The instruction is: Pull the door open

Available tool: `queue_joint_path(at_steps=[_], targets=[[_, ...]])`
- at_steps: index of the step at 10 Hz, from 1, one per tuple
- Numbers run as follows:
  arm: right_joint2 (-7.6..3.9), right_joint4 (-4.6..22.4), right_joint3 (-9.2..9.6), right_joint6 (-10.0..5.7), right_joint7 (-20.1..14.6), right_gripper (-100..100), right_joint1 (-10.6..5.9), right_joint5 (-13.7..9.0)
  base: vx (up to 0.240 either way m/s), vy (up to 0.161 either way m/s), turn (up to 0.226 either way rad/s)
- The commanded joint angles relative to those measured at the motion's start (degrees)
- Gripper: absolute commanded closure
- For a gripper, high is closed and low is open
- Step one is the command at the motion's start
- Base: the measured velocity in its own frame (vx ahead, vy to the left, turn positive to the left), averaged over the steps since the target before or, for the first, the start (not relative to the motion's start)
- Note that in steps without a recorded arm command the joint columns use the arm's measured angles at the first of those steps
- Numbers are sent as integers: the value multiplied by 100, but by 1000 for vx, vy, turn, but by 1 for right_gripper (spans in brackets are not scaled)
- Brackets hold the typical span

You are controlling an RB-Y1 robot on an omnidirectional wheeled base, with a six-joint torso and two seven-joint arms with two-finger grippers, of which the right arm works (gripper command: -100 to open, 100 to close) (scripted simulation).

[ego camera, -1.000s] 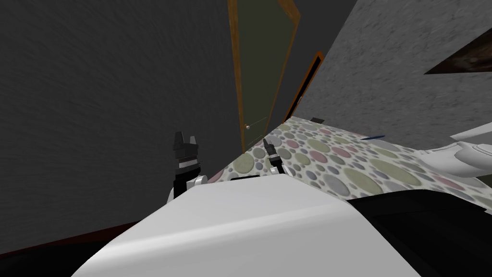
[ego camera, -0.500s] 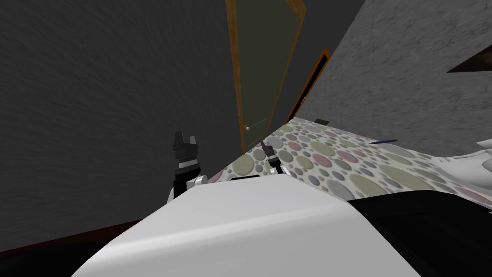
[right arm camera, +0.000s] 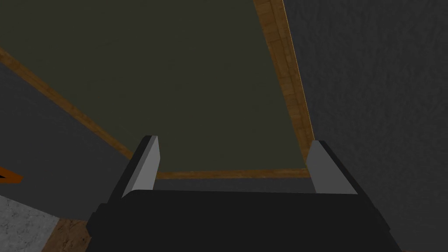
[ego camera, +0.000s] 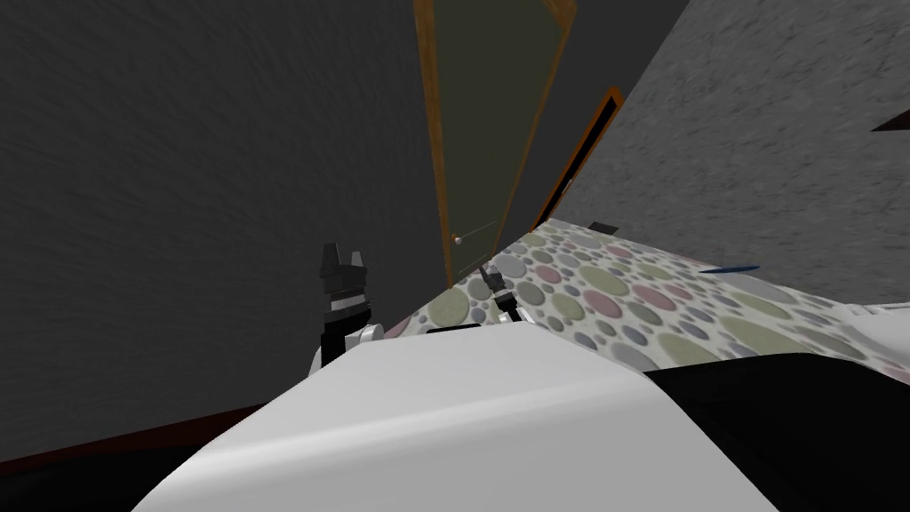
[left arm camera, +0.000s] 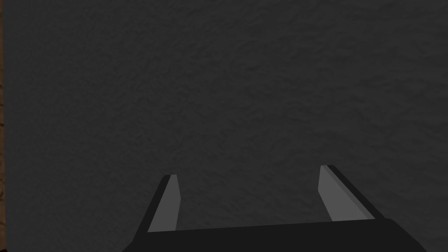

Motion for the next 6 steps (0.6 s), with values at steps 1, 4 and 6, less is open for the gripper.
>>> queue_joint_path(at_steps=[1,4,6], targets=[[-31,204,8,-77,160,-100,-64,69,79,-68,61],[-78,695,33,-265,534,-100,-213,239,100,-73,69],[-100,932,45,-356,715,-100,-285,321,101,-98,74]])
